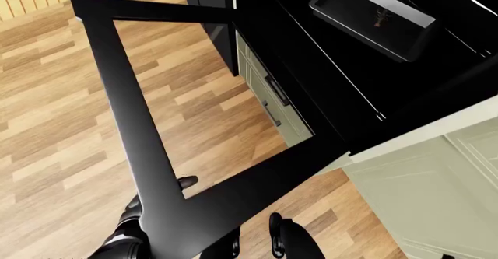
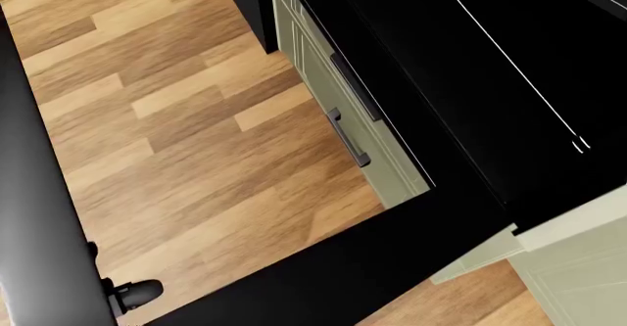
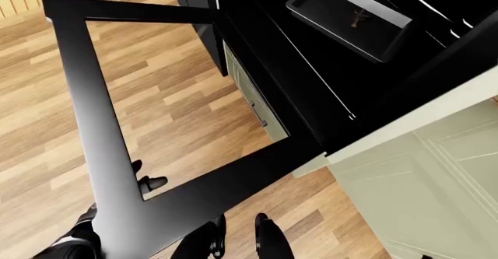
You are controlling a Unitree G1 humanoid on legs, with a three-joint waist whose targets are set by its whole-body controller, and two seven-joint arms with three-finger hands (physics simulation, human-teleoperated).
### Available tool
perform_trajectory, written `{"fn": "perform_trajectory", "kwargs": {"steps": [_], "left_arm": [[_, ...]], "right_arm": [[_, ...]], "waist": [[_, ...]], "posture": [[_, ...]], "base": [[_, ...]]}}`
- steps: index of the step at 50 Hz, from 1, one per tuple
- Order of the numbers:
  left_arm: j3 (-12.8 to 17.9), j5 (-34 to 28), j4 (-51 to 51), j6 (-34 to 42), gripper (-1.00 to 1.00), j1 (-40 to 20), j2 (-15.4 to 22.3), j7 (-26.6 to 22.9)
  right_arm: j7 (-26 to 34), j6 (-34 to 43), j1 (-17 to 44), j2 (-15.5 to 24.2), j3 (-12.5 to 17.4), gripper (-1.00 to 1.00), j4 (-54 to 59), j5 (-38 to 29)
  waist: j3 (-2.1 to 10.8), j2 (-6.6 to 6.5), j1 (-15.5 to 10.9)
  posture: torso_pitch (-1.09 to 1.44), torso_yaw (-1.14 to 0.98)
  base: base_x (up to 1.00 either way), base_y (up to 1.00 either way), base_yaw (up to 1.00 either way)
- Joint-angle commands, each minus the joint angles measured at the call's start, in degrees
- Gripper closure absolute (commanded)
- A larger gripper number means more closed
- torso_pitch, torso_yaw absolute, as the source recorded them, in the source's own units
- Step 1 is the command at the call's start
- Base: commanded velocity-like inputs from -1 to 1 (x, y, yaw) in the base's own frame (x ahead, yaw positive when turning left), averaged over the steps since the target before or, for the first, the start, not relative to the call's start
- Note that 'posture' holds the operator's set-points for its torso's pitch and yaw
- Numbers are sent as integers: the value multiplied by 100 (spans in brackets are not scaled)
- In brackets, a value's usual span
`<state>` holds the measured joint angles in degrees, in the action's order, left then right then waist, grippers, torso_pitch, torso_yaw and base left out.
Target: Close the oven door.
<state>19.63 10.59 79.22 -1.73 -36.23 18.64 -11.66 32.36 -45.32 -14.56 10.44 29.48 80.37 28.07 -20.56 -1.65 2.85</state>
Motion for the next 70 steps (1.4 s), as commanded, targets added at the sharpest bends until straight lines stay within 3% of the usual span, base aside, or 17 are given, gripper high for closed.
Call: {"fn": "perform_trajectory", "kwargs": {"steps": [1,14,23,24,27,33,37,47,57,70], "left_arm": [[-9,170,-169,-53,-100,-238,75,-142],[-347,451,-330,81,-100,-570,86,-635],[-606,575,-657,245,-100,-593,61,-1346],[-733,419,-780,-332,-100,-495,37,-1384],[-644,581,-754,86,-100,-653,131,-1459],[-707,612,-964,25,-100,-791,165,-1475],[-757,822,-1740,597,-100,-669,184,-1731],[-698,1387,-5896,2985,-100,815,44,-1788],[-544,1741,-7514,4018,-100,1120,-66,-1655],[-345,2869,-9366,5474,-100,980,-10,-855]], "right_arm": [[-8,-81,-115,58,44,-100,19,45],[21,-73,-114,57,51,-100,18,53],[56,-76,-112,55,59,-100,18,73],[59,-73,-111,55,59,-100,18,76],[58,-73,-111,55,57,-100,18,77],[79,-71,-109,54,63,-100,18,93],[72,-62,-111,56,55,-100,19,87],[70,-55,-112,58,49,-100,19,76],[95,-52,-111,57,53,-100,19,83],[109,-35,-111,58,53,-100,19,87]], "waist": [[154,2,20],[202,36,-12],[218,83,-30],[221,88,-32],[227,106,-43],[228,133,-55],[238,133,-61],[245,117,-27],[219,109,-32],[200,89,-22]], "posture": [[49,0],[49,0],[49,0],[49,0],[49,0],[49,0],[49,0],[49,0],[49,0],[49,0]], "base": [[0,0,0],[0,0,0],[0,0,0],[0,0,0],[0,0,0],[0,0,0],[0,0,0],[0,0,0],[0,0,0],[0,0,0]]}}
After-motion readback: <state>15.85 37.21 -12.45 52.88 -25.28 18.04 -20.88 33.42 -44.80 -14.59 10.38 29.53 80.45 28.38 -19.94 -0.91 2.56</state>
